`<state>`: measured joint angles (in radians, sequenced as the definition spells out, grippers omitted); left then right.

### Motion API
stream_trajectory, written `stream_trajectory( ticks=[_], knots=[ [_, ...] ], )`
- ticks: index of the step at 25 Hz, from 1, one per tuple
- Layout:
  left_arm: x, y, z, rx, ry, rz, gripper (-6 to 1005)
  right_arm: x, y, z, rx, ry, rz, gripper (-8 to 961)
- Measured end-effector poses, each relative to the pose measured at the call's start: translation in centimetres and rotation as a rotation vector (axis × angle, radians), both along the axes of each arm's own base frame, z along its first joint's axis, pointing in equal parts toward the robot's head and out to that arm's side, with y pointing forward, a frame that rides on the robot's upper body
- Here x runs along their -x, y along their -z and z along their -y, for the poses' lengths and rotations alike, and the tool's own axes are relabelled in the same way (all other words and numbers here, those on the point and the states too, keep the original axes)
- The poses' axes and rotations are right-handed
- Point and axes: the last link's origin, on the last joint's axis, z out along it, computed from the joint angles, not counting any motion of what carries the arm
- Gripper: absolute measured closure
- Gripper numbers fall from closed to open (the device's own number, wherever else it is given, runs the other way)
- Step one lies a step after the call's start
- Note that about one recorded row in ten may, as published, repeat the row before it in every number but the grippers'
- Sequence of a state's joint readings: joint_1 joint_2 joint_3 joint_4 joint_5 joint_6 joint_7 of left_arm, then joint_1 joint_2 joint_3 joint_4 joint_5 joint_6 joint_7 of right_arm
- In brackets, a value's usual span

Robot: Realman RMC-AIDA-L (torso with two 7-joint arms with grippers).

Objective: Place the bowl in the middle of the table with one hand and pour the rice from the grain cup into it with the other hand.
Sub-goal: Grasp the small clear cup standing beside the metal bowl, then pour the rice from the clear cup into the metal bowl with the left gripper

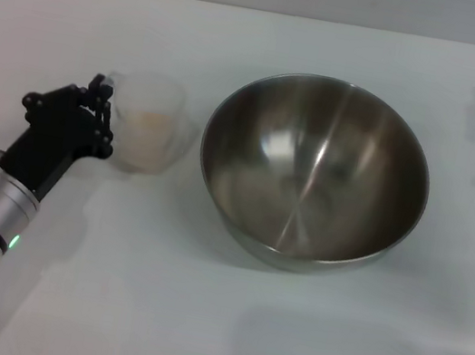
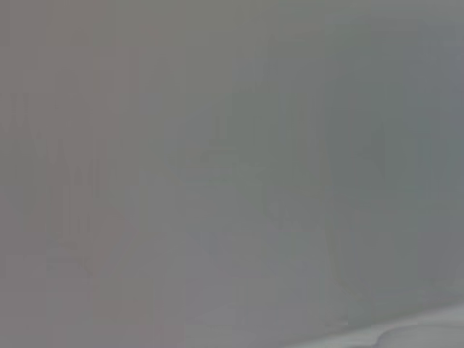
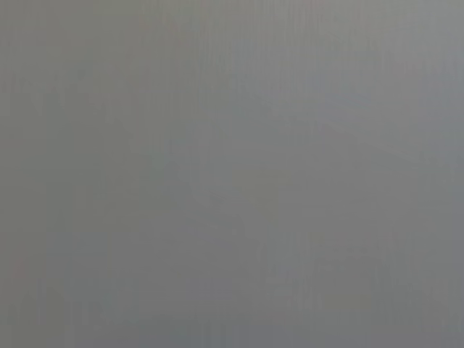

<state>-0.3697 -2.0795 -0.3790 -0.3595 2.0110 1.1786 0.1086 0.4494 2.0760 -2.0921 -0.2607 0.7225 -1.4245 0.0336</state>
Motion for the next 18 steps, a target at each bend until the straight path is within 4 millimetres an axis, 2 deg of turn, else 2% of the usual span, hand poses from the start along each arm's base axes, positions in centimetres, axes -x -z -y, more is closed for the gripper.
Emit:
stream_trajectory(
  ticks=[5, 6, 12, 18],
  knots=[
    [-0.7, -0.7, -0.6, -0.067, 0.038, -0.048, 975, 0.3, 0.0, -0.2, 0.003, -0.01, 0.004, 495],
    [-2.1, -0.9, -1.3, -0.135, 0.112, -0.167, 976, 0.3, 0.0, -0.2, 0.004, -0.012, 0.004, 496],
    [-4.4, -1.0, -1.5, -0.243, 0.244, -0.353, 976, 0.4, 0.0, -0.3, 0.003, -0.016, 0.004, 496],
    [-6.7, 0.1, -1.1, -0.321, 0.46, -0.625, 975, 0.4, 0.0, -0.3, 0.002, -0.014, 0.003, 495]
  ],
)
